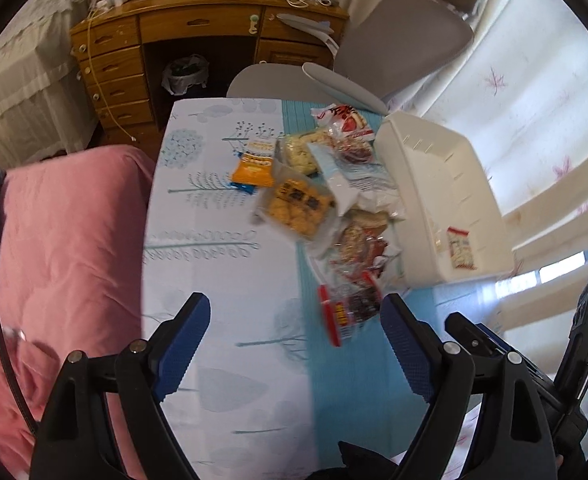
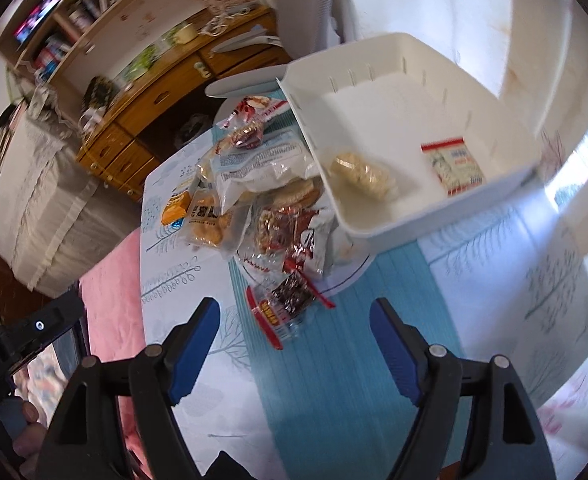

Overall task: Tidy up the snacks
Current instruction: 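Grasp the orange-and-white oat stick with the left gripper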

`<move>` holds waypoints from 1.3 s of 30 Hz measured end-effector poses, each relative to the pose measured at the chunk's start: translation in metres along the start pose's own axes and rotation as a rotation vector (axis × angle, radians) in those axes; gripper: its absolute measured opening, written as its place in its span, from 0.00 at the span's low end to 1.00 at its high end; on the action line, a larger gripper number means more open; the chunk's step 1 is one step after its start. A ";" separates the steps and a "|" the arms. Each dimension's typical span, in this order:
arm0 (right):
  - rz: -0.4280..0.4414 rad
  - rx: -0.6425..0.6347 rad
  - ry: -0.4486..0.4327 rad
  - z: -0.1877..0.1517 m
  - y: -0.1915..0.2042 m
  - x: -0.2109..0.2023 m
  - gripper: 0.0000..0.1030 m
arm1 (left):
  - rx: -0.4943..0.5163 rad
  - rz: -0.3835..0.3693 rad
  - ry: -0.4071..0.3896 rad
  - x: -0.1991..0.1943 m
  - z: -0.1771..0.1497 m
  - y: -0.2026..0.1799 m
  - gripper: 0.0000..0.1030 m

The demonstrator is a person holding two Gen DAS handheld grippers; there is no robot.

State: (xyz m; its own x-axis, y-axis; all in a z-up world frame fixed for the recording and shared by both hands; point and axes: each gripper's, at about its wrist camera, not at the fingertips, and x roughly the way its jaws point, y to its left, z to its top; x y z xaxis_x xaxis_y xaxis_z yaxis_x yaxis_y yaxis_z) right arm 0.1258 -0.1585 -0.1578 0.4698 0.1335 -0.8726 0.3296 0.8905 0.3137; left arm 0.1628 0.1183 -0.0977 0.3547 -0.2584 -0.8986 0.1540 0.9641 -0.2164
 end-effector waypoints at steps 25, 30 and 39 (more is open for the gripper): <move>-0.098 0.199 0.085 -0.034 0.025 0.094 0.76 | 0.072 0.154 0.207 0.119 0.145 0.035 0.84; -0.115 0.217 0.083 -0.032 0.016 0.111 0.76 | 0.046 0.161 0.232 0.159 0.165 0.033 0.84; -0.144 0.198 0.091 -0.028 0.008 0.136 0.75 | 0.019 0.160 0.287 0.223 0.173 0.035 0.84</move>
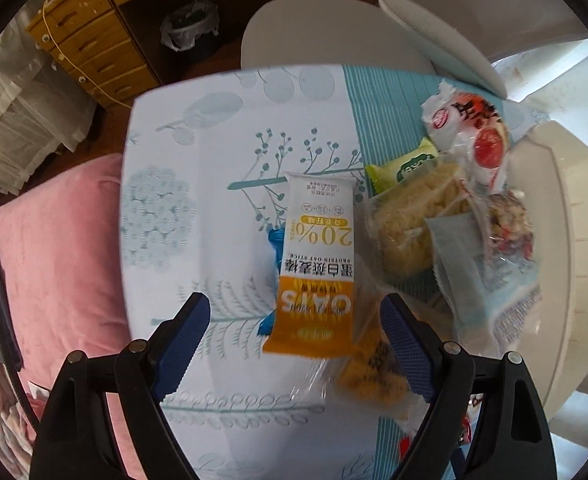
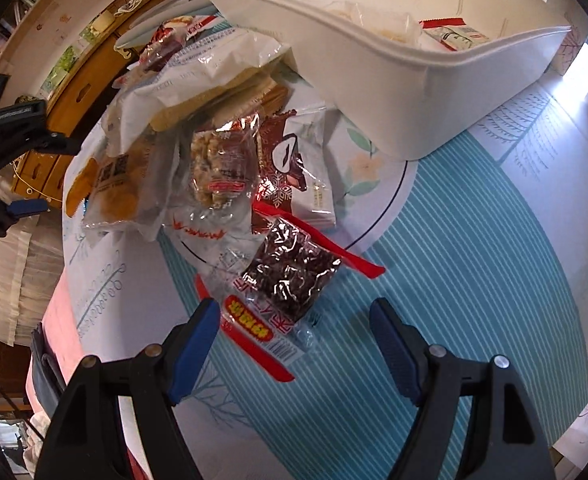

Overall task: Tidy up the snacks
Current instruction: 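Grasp the orange-and-white oat stick with the left gripper, then grasp the red-striped bag of dark dates with the right gripper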

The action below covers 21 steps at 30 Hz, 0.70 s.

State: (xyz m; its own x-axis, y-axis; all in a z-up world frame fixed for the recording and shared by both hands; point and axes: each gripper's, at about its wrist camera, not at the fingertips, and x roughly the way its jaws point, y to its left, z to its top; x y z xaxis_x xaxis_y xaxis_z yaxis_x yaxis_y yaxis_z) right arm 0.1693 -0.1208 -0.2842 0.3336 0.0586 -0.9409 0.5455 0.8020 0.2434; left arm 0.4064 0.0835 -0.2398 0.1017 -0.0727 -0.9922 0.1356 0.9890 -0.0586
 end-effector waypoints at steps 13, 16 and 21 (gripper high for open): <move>-0.064 -0.108 -0.029 0.002 0.016 0.006 0.65 | -0.064 -0.056 -0.012 0.037 0.019 0.009 0.64; -0.086 -0.140 -0.030 0.003 0.019 0.008 0.60 | -0.090 -0.074 0.006 0.044 0.022 0.016 0.45; -0.101 -0.142 -0.022 0.005 0.022 0.008 0.50 | -0.117 -0.107 0.016 0.050 0.021 0.028 0.38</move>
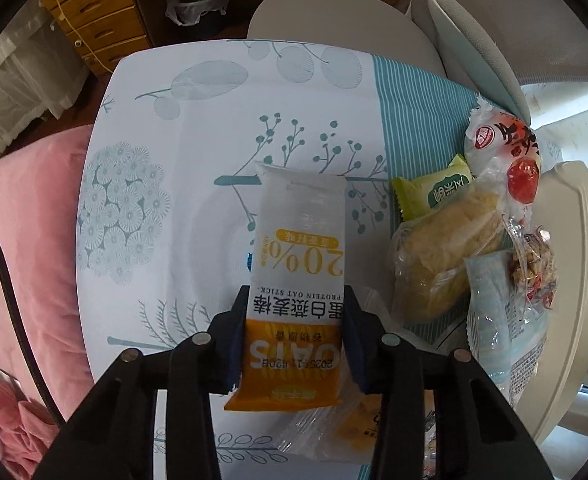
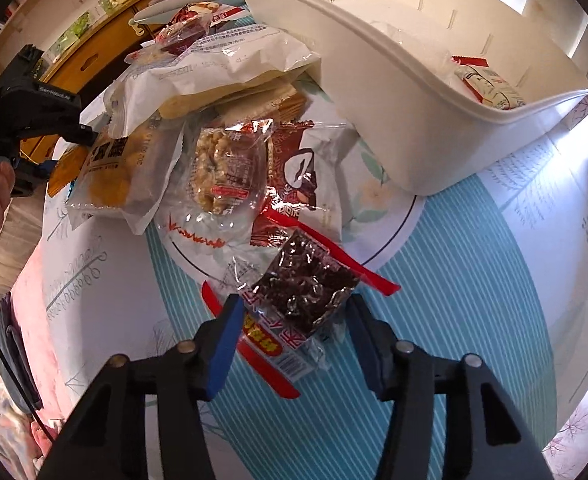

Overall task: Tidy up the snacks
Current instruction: 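Grasp the red-striped bag of dark dates with the right gripper, then lower the oat stick into the tray with the left gripper while the right drops the date bag in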

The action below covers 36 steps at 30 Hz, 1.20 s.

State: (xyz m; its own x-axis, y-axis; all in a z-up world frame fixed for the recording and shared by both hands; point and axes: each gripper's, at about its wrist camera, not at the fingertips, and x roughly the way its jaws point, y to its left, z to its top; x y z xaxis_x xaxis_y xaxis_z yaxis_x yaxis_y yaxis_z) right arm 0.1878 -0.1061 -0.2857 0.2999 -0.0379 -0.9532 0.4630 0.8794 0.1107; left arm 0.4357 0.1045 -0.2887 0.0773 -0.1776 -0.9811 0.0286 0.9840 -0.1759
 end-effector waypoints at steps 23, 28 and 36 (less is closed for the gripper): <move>0.075 0.089 0.219 -0.023 -0.009 -0.010 0.41 | -0.037 -0.060 0.030 -0.068 -0.095 0.033 0.37; 0.094 0.104 0.214 -0.033 -0.011 -0.029 0.41 | -0.026 -0.087 0.021 -0.096 -0.130 0.034 0.37; 0.122 0.078 0.119 -0.037 -0.016 -0.075 0.40 | -0.008 -0.216 -0.018 -0.138 -0.183 0.031 0.37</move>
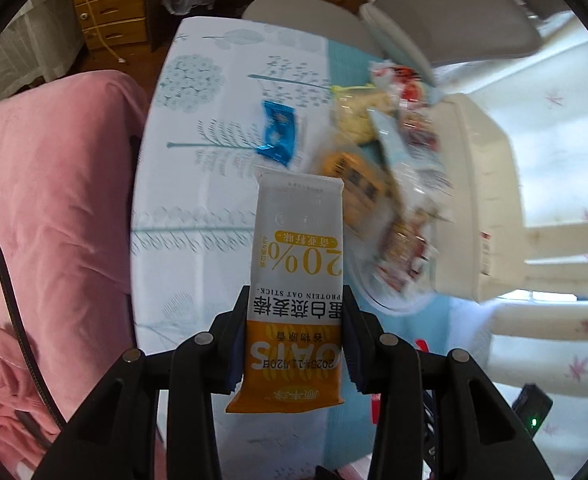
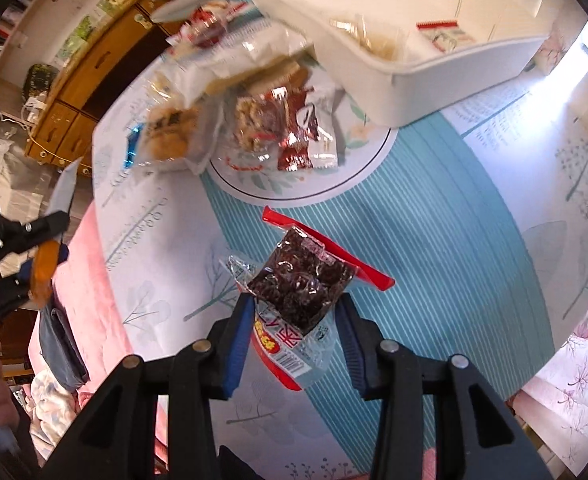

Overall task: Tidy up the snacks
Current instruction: 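Lower the oat stick into the tray with the left gripper while the right drops the date bag in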

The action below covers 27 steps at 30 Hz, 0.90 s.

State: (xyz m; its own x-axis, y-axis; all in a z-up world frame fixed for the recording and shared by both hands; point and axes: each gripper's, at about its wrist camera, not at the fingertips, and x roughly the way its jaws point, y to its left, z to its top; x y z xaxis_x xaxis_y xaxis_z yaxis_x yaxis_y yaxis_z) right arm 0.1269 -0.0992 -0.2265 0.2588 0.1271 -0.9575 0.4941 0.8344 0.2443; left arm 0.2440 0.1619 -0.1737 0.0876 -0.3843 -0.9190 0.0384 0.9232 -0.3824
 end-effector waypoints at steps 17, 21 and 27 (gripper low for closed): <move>0.101 -0.104 -0.170 0.013 -0.006 -0.066 0.41 | -0.043 -0.184 -0.128 -0.041 -0.086 -0.039 0.37; 0.117 -0.154 -0.212 0.027 -0.014 -0.076 0.41 | -0.053 -0.200 -0.153 -0.039 -0.094 -0.061 0.37; 0.148 -0.228 -0.251 0.049 -0.034 -0.092 0.41 | -0.072 -0.207 -0.181 -0.032 -0.100 -0.097 0.37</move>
State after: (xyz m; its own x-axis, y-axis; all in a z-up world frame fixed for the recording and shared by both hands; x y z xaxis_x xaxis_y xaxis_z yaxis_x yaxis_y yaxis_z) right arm 0.1270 -0.1652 -0.1390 0.5229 0.1437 -0.8402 0.2454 0.9186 0.3098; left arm 0.1381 0.0845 -0.1166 0.2622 -0.5523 -0.7913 0.0035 0.8205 -0.5716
